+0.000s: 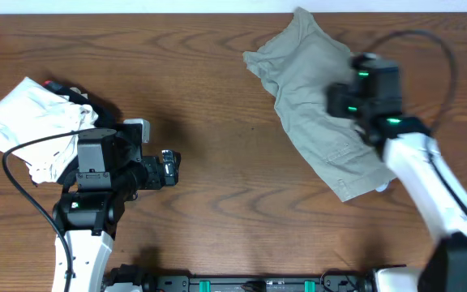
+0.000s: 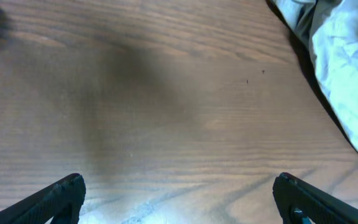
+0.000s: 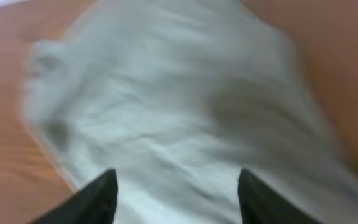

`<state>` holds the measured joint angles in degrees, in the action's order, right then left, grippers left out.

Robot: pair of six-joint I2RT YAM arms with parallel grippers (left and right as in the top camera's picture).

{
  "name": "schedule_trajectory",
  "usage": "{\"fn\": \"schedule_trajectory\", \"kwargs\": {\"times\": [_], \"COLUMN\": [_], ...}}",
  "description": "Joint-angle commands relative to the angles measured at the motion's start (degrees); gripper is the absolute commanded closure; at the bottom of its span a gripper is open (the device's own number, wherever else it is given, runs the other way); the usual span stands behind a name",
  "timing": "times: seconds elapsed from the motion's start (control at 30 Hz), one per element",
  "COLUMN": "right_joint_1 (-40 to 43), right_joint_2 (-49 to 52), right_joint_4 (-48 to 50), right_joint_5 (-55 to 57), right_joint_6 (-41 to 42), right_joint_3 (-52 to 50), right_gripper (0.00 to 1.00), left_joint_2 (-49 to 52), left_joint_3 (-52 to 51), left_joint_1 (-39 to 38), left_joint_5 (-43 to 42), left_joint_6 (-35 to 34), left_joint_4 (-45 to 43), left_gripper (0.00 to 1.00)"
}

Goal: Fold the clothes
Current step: 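Drag the khaki pants with the right gripper to the table center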

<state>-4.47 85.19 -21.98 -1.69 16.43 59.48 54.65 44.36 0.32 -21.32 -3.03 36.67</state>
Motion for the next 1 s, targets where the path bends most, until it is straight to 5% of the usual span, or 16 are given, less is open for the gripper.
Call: {"fn": "schedule_trajectory", "kwargs": {"times": [0.0, 0.2, 0.63, 0.7, 0.83, 0.97], "right_joint_1": [6.9, 17.0, 22.6, 22.6, 22.1, 20.5], "right_joint_2": [-4.8, -3.5, 6.7, 7.9, 7.9, 5.4], "right_joint_4": [-8.7, -19.6, -8.4, -8.2, -8.0, -10.5], "right_joint_5": [6.1, 6.2, 3.8, 0.5, -10.6, -20.6], "right_joint_6": [-1.9, -4.0, -9.5, -10.2, -13.7, -14.0], "right_joint_3": [0.8, -1.7, -9.2, -9.2, -9.2, -9.1], "right_gripper": [0.3, 0.22, 0.18, 0.31, 0.8, 0.98], "left_joint_2": [0.0, 0.0, 0.0, 0.0, 0.0, 0.0], "left_joint_3": [0.9, 0.9, 0.9, 0.9, 0.9, 0.9], "left_joint_1": [0.3, 0.3, 0.3, 0.3, 0.3, 0.3], "left_joint_5": [-0.7, -0.7, -0.7, -0.7, -0.7, -0.7], "left_joint_6": [-0.3, -0.3, -0.3, -0.3, -0.3, -0.3], "left_joint_4": [0.0, 0.0, 0.2, 0.2, 0.2, 0.2], "left_gripper": [0.02, 0.02, 0.02, 0.02, 0.02, 0.02]}}
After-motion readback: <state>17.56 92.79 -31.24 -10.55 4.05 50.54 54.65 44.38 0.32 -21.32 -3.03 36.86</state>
